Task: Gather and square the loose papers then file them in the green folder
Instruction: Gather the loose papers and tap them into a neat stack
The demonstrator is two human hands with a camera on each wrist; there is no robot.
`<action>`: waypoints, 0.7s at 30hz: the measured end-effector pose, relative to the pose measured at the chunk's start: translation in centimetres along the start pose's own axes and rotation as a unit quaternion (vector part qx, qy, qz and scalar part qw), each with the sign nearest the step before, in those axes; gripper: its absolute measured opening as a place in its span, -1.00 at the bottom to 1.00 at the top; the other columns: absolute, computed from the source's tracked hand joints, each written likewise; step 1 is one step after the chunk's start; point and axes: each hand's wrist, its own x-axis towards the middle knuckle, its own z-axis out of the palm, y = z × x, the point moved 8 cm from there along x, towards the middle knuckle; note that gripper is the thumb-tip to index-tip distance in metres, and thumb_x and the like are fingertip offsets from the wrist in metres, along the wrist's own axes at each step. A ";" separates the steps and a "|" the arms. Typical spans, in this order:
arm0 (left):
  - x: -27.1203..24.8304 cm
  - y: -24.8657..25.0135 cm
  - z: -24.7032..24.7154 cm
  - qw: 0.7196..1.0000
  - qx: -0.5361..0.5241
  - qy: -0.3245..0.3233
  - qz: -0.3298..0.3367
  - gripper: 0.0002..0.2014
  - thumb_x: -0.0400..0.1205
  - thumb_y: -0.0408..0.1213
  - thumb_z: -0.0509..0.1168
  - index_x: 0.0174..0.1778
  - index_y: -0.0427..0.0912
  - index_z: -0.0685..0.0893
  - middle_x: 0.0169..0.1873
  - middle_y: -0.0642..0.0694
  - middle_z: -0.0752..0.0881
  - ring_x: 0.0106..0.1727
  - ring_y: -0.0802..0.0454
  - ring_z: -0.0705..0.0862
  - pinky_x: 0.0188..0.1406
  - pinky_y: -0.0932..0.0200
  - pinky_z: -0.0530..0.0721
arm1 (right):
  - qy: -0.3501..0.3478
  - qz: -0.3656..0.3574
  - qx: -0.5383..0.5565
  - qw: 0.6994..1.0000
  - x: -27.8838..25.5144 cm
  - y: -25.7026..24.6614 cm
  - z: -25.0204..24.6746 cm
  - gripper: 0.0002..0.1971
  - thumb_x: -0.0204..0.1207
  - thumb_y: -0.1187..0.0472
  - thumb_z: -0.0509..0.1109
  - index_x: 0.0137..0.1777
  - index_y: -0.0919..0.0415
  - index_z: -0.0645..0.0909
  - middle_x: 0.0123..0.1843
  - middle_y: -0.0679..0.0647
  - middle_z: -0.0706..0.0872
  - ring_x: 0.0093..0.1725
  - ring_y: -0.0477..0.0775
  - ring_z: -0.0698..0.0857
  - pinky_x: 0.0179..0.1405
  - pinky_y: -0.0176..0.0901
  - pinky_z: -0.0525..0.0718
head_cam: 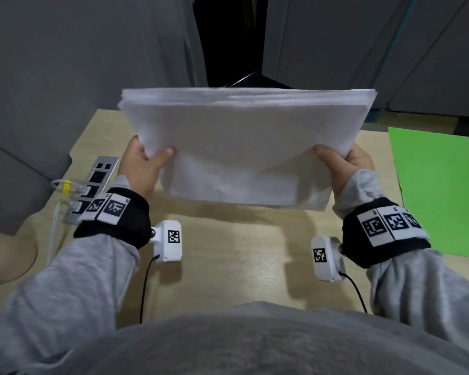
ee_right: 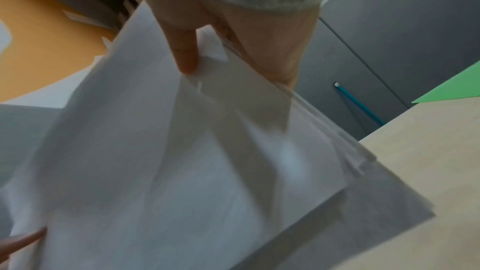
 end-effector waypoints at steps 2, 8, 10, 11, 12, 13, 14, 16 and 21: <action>-0.3 1.0 0.4 0.999 -0.017 0.012 0.035 -0.70 0.48 -0.19 0.32 0.14 0.03 0.60 0.06 0.01 0.78 0.10 0.03 0.75 0.22 -0.26 0.68 | 0.021 -0.016 0.014 1.000 -0.1 0.0 -0.1 -0.91 0.50 0.28 0.40 -0.16 0.06 0.66 -0.38 -0.14 0.78 -0.36 -0.17 0.74 -0.38 -0.36 0.66; -1.5 2.8 1.9 0.989 -0.089 0.016 0.119 -0.70 0.54 -0.46 0.23 -0.01 0.08 0.59 -0.18 0.30 0.80 -0.06 0.30 0.73 -0.02 0.24 0.67 | 0.035 -0.047 0.030 0.998 -0.2 0.7 0.0 -0.84 0.53 0.33 0.36 -0.11 0.02 0.64 -0.36 -0.20 0.79 -0.33 -0.27 0.73 -0.30 -0.39 0.66; -1.5 1.4 1.9 0.991 -0.085 0.003 0.100 -0.69 0.47 -0.44 0.30 -0.02 0.08 0.57 -0.14 0.19 0.79 -0.07 0.26 0.73 -0.05 0.22 0.68 | 0.041 -0.036 0.023 0.998 -0.3 1.8 -0.8 -0.81 0.50 0.37 0.38 0.00 0.06 0.60 -0.23 -0.13 0.75 -0.32 -0.32 0.71 -0.32 -0.47 0.63; -1.6 0.3 1.9 0.994 -0.067 -0.007 0.083 -0.68 0.44 -0.42 0.34 0.01 0.06 0.55 -0.09 0.14 0.76 -0.07 0.25 0.72 -0.09 0.25 0.68 | 0.041 -0.029 -0.006 0.999 -0.4 2.6 -1.2 -0.77 0.48 0.38 0.40 0.07 0.10 0.58 -0.18 -0.08 0.72 -0.32 -0.34 0.70 -0.34 -0.52 0.61; -1.7 -1.0 2.0 0.997 -0.041 -0.020 0.064 -0.65 0.44 -0.43 0.36 0.07 0.00 0.54 -0.04 0.05 0.73 -0.05 0.22 0.71 -0.14 0.32 0.67 | 0.039 -0.017 -0.045 0.998 -0.5 3.4 -1.6 -0.71 0.45 0.37 0.43 0.14 0.12 0.57 -0.14 -0.03 0.70 -0.30 -0.31 0.69 -0.36 -0.55 0.59; -1.9 -2.0 2.2 0.998 -0.012 -0.031 0.048 -0.63 0.47 -0.45 0.37 0.16 -0.08 0.53 0.01 -0.02 0.70 -0.01 0.16 0.70 -0.18 0.38 0.65 | 0.035 -0.001 -0.085 0.996 -0.6 4.2 -1.9 -0.67 0.44 0.35 0.46 0.19 0.14 0.56 -0.11 0.01 0.69 -0.26 -0.25 0.68 -0.35 -0.54 0.58; -2.1 -2.8 2.4 0.999 0.017 -0.035 0.037 -0.62 0.52 -0.46 0.35 0.24 -0.16 0.51 0.04 -0.08 0.69 0.04 0.06 0.69 -0.20 0.39 0.63 | 0.032 0.018 -0.117 0.992 -0.6 5.0 -2.1 -0.65 0.43 0.32 0.47 0.21 0.16 0.57 -0.08 0.04 0.69 -0.20 -0.15 0.67 -0.29 -0.48 0.58; -2.4 -3.2 2.4 0.998 0.057 -0.023 0.033 -0.65 0.59 -0.43 0.28 0.30 -0.26 0.50 0.07 -0.11 0.67 0.10 -0.05 0.65 -0.21 0.41 0.57 | 0.029 0.040 -0.142 0.989 -0.7 5.8 -2.1 -0.74 0.46 0.30 0.46 0.13 0.16 0.59 -0.08 0.04 0.71 -0.13 -0.02 0.66 -0.12 -0.27 0.61; -2.2 0.5 1.3 0.994 -0.027 0.035 0.096 -0.76 0.57 -0.46 0.28 0.11 -0.12 0.56 -0.09 0.04 0.70 -0.15 0.40 0.67 -0.21 0.58 0.56 | 0.070 -0.051 0.006 0.996 -0.3 2.9 -2.7 -0.79 0.48 0.33 0.41 -0.02 -0.01 0.59 -0.20 -0.17 0.77 -0.26 -0.33 0.71 -0.27 -0.46 0.63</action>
